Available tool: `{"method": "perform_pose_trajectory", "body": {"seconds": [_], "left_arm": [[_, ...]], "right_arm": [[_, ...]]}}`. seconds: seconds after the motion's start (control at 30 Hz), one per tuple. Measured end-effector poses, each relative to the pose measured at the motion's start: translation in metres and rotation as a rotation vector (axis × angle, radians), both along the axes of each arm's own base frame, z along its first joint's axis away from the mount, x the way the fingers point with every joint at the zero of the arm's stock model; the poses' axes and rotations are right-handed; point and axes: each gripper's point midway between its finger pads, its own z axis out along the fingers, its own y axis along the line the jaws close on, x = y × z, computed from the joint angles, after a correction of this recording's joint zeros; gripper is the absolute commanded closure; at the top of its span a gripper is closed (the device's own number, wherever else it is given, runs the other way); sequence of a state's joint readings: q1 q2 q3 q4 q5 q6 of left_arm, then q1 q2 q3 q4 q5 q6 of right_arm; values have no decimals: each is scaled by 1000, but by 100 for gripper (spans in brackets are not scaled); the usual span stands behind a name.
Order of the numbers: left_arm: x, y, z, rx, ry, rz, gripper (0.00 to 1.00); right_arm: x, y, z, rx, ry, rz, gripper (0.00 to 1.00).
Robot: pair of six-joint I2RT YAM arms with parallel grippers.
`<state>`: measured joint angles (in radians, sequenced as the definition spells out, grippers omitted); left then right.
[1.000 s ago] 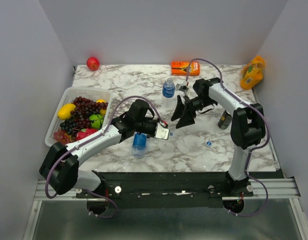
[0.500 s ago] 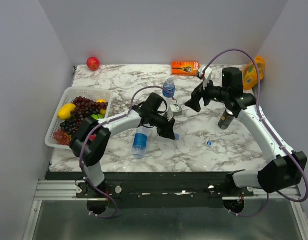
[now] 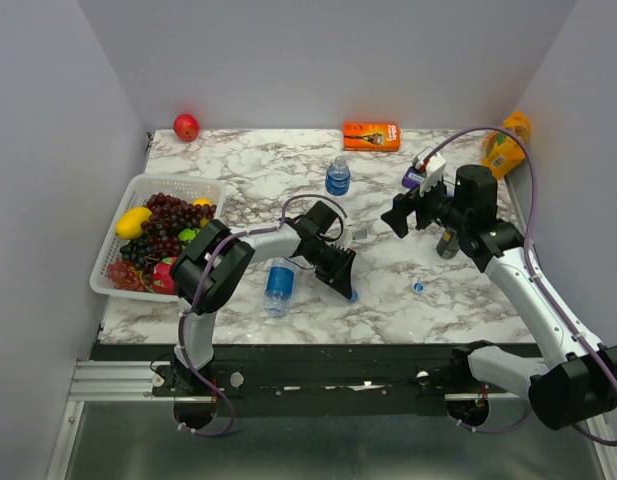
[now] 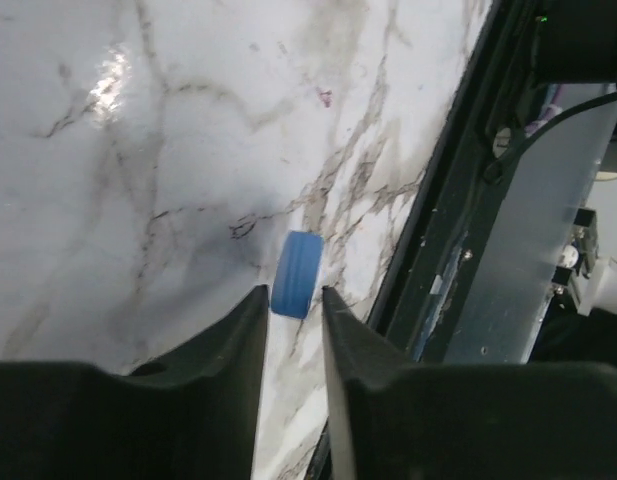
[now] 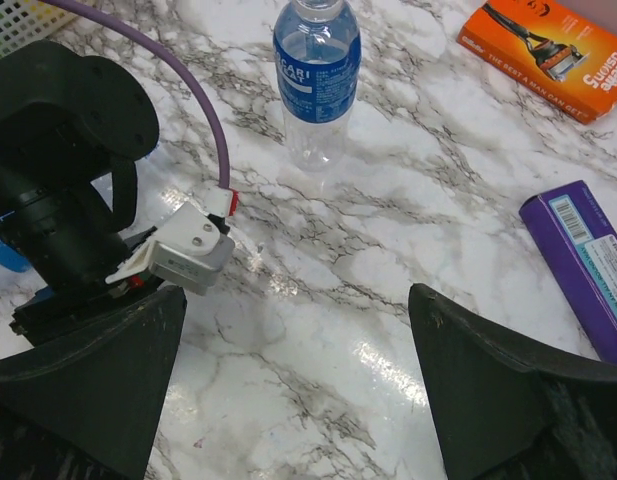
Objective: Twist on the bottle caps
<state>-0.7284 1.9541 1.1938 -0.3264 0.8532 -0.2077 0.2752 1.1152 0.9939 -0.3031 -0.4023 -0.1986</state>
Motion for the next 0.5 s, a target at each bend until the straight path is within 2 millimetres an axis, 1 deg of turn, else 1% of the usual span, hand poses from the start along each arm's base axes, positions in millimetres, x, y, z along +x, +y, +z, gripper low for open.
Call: {"method": "perform_pose_trajectory", "body": {"seconds": [0.13, 0.2, 0.4, 0.5], "left_arm": [[5, 4, -10, 64, 7, 45, 48], [7, 6, -13, 86, 3, 62, 46], [8, 7, -12, 96, 7, 77, 43], [7, 9, -10, 101, -31, 70, 40]], "right_arm": [[-1, -1, -1, -1, -2, -1, 0], [-1, -1, -1, -2, -1, -1, 0], [-1, -1, -1, -4, -2, 0, 0], [-1, -1, -1, -12, -10, 6, 0]]}}
